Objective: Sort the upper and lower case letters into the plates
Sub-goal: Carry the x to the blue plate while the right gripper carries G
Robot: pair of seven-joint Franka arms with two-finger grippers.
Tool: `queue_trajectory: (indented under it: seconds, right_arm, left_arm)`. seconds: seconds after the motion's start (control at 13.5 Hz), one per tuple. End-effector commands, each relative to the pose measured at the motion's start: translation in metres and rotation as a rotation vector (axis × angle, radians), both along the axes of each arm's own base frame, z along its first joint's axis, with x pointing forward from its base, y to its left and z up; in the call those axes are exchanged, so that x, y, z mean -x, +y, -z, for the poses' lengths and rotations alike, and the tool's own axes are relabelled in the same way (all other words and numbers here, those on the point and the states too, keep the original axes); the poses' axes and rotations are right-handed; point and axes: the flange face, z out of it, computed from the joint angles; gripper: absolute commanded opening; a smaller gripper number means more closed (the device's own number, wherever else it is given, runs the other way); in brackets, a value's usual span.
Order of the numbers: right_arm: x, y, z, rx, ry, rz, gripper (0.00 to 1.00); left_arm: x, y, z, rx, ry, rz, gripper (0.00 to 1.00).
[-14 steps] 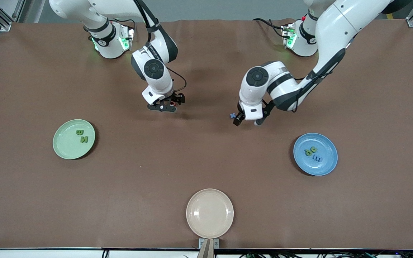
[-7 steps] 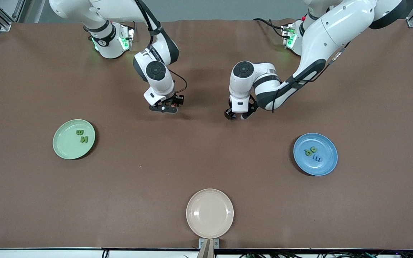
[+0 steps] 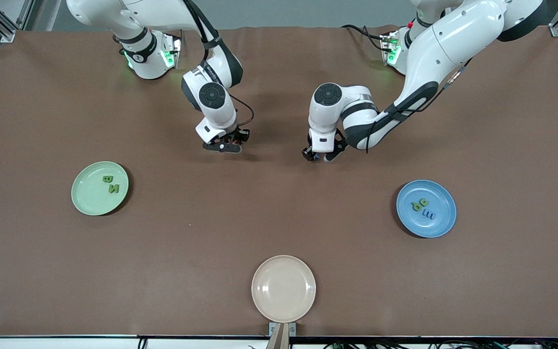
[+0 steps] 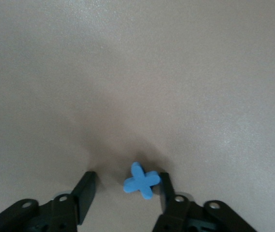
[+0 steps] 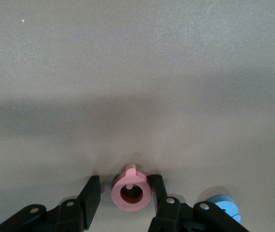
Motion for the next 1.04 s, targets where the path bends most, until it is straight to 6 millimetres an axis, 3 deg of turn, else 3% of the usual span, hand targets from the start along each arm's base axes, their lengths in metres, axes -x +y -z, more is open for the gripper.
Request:
queue_trajectory:
  seconds: [0.0,0.07,0.22,0.37,0.52,0.59,0.81,0.96]
  right_arm:
    - [0.007,0.001,0.004,0.002,0.003,0.005,0.37]
    - [0.007,0.001,0.004,0.002,0.003,0.005,0.33]
    - [0.006,0.0,0.004,0.002,0.003,0.007,0.24]
    - [0.006,0.002,0.003,0.0,0.003,0.005,0.2]
    - [0.003,0.002,-0.005,-0.005,0.001,0.006,0.18]
    - [0.003,0.002,-0.014,-0.01,0.004,0.005,0.18]
    - [-0.016,-0.006,-0.073,0.009,0.08,0.019,0.16]
    - [-0.045,-0.038,-0.12,0.042,0.116,0.012,0.16]
  left_arm:
    - [-0.001,-0.004,0.002,0.014,-0.007,0.002,0.12]
    - [-0.003,-0.003,0.002,0.014,-0.01,0.003,0.01]
    - [-0.014,0.003,-0.003,0.009,-0.028,-0.003,0.0]
    - [-0.041,0.011,-0.02,0.008,-0.073,-0.022,0.0]
    - [-0.074,0.035,-0.038,0.001,-0.119,-0.061,0.0]
    - [-0.094,0.058,-0.046,-0.003,-0.133,-0.054,0.0]
    - [-0.139,0.11,-0.071,0.011,-0.163,0.005,0.0]
    - [-0.16,0.16,-0.076,-0.021,-0.163,0.053,0.0]
